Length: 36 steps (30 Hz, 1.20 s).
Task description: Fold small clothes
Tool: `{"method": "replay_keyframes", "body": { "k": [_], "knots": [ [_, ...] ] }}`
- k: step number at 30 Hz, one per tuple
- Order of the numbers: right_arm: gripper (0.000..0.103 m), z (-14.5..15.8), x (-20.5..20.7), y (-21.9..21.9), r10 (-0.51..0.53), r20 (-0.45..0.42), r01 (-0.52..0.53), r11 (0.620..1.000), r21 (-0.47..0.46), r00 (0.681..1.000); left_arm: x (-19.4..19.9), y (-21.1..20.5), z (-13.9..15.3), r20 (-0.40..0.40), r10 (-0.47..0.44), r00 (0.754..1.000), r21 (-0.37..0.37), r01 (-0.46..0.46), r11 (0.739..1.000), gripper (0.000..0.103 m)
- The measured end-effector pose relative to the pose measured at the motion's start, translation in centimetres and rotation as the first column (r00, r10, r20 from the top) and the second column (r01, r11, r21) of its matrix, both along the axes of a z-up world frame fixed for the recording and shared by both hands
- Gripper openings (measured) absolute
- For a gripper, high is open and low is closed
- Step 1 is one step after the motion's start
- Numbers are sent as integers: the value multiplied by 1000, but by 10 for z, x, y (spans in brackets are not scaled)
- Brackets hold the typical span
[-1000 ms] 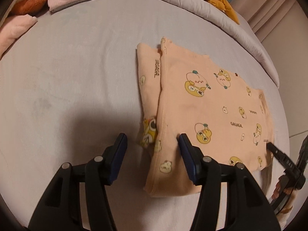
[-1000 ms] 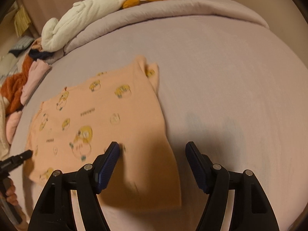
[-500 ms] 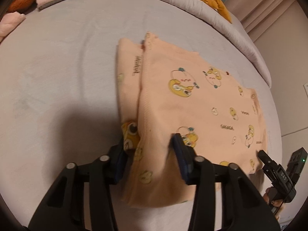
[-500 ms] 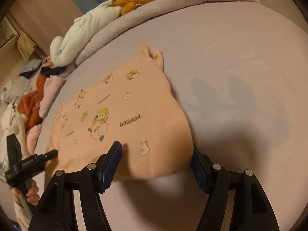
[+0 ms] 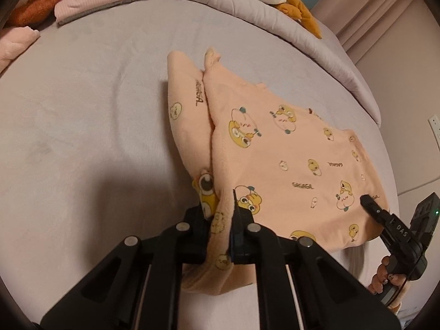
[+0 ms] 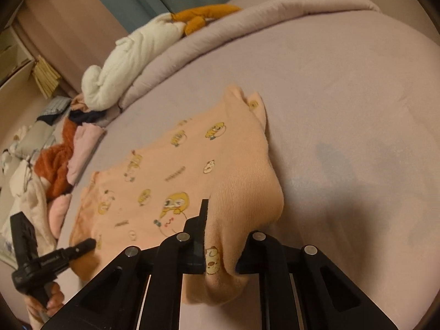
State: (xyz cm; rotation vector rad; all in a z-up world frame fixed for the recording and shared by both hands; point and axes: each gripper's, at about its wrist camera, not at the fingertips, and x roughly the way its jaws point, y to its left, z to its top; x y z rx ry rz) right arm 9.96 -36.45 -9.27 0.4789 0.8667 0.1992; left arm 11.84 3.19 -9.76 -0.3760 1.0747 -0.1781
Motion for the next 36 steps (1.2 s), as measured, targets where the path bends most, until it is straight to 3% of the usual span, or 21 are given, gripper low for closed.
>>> {"method": "replay_keyframes", "body": {
  "k": [12,24,36],
  "knots": [
    [14,21,-41,-3,-7,23,8,997,-81,1000,-62,-7,5,-28,-58,998,-2,58,998,10],
    [14,17,-48,3,-30,-6,29,987,-156,1000,-67,-11,1,-48,-66,997,61,69,996,16],
    [14,47,-47,26,17,89,4,971,-237,996,-82,6,16,-5,-53,999,77,53,996,17]
  ]
}}
